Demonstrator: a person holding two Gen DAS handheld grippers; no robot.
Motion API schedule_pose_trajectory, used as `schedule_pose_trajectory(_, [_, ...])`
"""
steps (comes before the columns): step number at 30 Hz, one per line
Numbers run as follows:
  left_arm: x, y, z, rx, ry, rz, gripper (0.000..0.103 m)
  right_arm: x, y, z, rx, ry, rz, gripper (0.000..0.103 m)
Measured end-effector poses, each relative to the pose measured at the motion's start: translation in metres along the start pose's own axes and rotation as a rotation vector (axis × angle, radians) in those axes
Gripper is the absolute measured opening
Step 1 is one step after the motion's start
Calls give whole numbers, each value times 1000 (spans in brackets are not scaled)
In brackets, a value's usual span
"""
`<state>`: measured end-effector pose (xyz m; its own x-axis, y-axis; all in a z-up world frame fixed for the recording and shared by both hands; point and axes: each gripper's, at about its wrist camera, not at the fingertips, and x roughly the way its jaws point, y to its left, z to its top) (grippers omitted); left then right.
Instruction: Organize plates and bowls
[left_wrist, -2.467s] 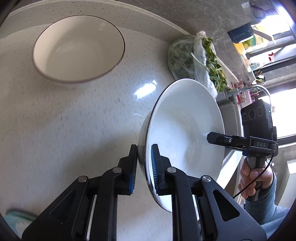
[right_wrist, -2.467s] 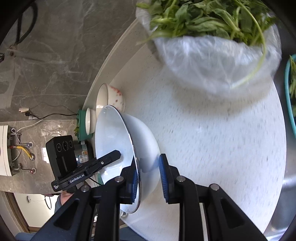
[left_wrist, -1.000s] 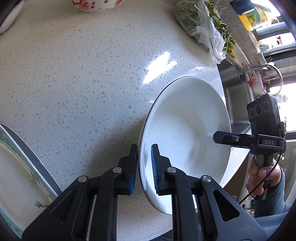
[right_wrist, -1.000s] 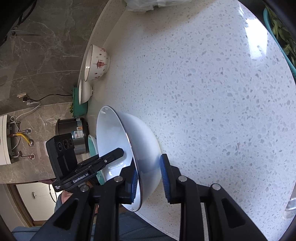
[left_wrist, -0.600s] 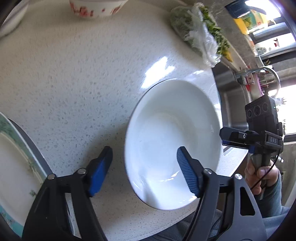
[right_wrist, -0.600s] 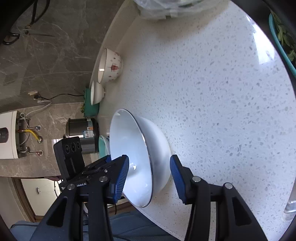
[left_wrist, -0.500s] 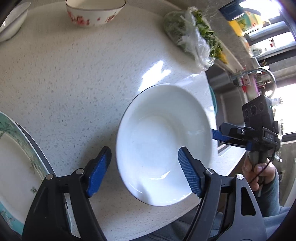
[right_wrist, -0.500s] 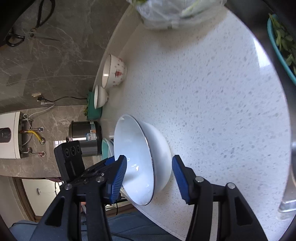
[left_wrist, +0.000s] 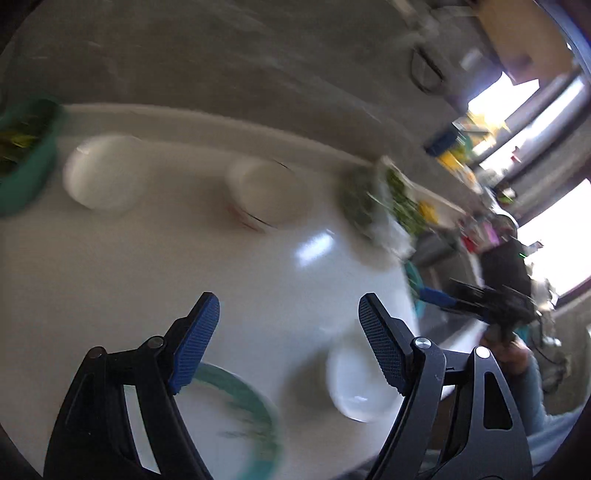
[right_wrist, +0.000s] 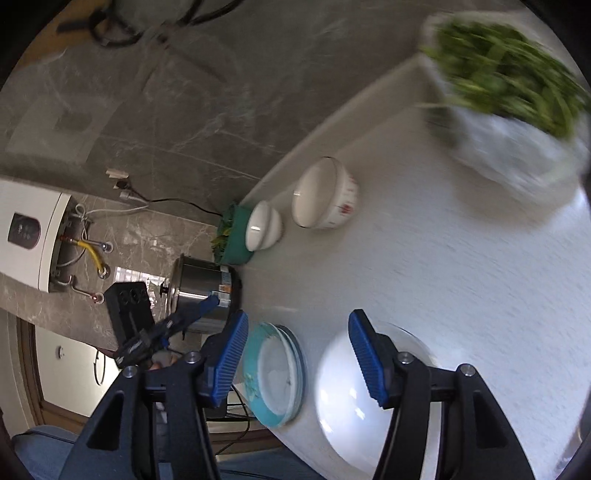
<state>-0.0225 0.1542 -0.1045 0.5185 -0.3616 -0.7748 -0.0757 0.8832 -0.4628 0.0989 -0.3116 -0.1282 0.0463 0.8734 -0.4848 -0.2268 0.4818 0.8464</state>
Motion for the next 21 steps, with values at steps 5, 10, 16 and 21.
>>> schedule_pose_trajectory(5, [-1,109,47,-70,-72,122,77,79,69,33,-74,6,-12,61])
schedule_pose_trajectory(10, [26,184,72,-134,-31,110,75,173,108,77,-92,51,-40,61])
schedule_pose_trajectory(16, [61,214,84,-148,8,51,74,264,117,107,-84,129,-132,61])
schedule_pose_trajectory(21, [84,237,93,-205,22,-20,52,307,98,123,-44,183,-172,60])
